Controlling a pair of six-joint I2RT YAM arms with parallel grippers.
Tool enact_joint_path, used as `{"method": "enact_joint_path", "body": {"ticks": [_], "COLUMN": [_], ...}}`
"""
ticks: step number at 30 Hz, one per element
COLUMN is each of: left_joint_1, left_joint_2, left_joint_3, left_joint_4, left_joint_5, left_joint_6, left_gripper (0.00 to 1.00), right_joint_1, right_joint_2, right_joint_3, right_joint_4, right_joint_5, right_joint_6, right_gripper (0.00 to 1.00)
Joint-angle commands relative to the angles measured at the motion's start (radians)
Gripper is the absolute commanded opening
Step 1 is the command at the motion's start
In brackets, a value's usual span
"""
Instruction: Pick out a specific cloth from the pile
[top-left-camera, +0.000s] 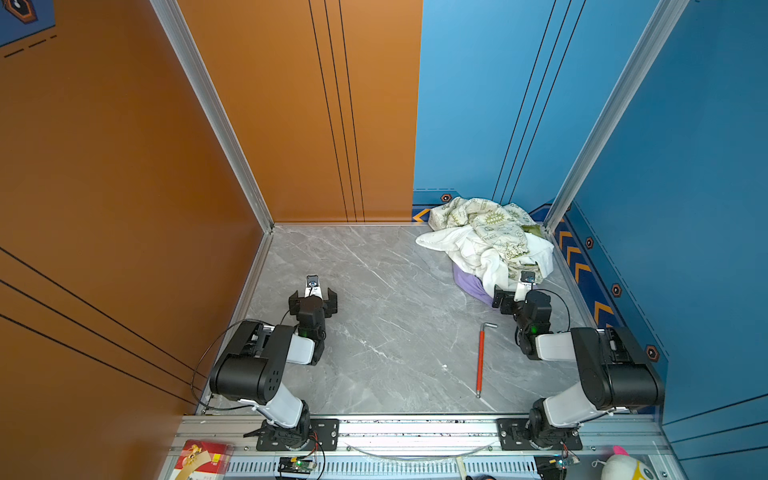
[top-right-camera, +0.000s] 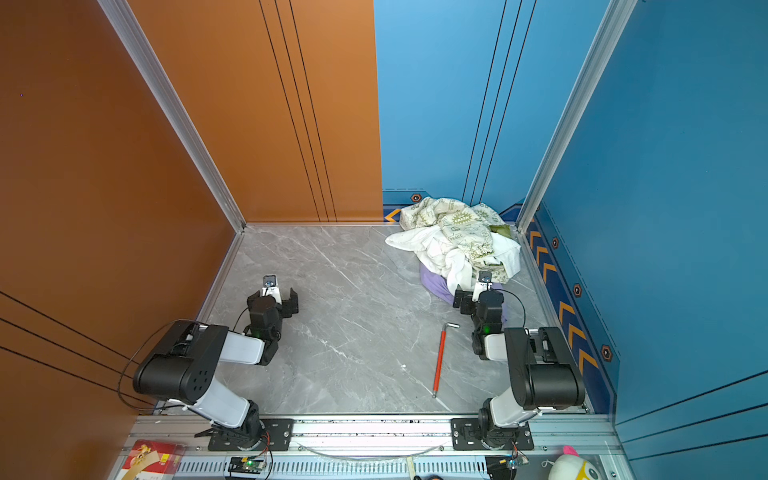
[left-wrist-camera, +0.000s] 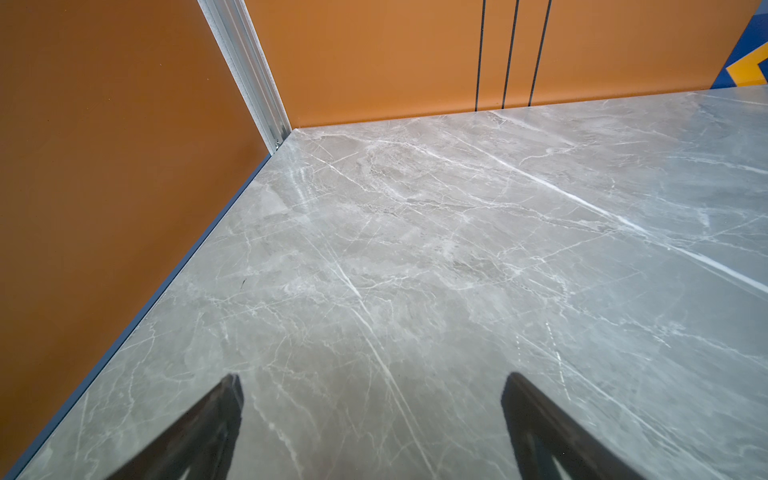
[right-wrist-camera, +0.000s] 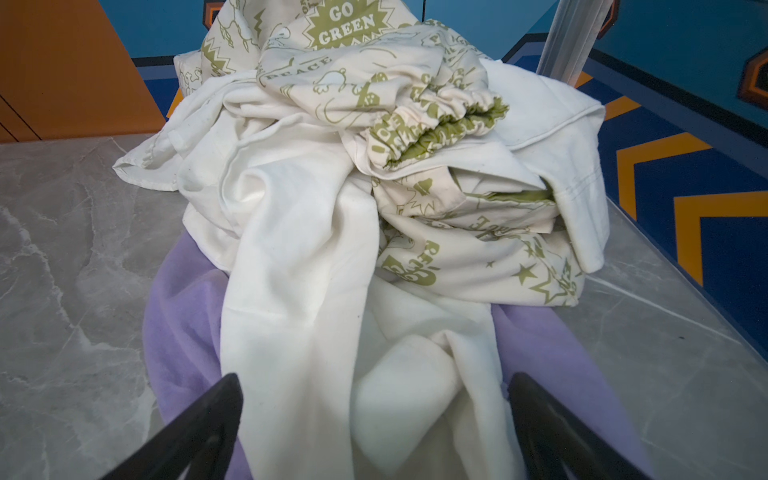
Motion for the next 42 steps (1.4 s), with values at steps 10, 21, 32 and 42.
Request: {"method": "enact_joint_path", "body": {"ticks": [10, 21, 32, 42], "left_joint_1": [0.066, 0.057, 0.004, -0.019], "left_joint_2": [-0.118, -0.69, -0.796, -0.785], "left_joint_3": [0.014, 0.091, 0.118, 0.125], "left_joint_4": [-0.094, -0.62, -0.751, -0.751], "left_joint_5": [0.046, 0.278, 0.488, 0.479], "left_joint_6": [-0.061, -0.053, -0.076, -0.073], "left_gripper": [0.98, 0.98, 0.98, 0.98], "right_joint_1": [0.047, 0.066, 0.069, -0.011], "right_joint_2": [-0.159, -0.596, -0.669, -0.685], "right_joint_3": [0.07, 0.256, 0.279, 0.227], "right_joint_4": [-0.235, -0.827, -1.105, -1.25], "right_joint_5": [0.144, 0.061, -0.014, 0.15], "right_joint_6": [-0.004, 0.195, 0.429, 0.613], "right_gripper": [1.0, 1.0, 0.97, 0.88]}}
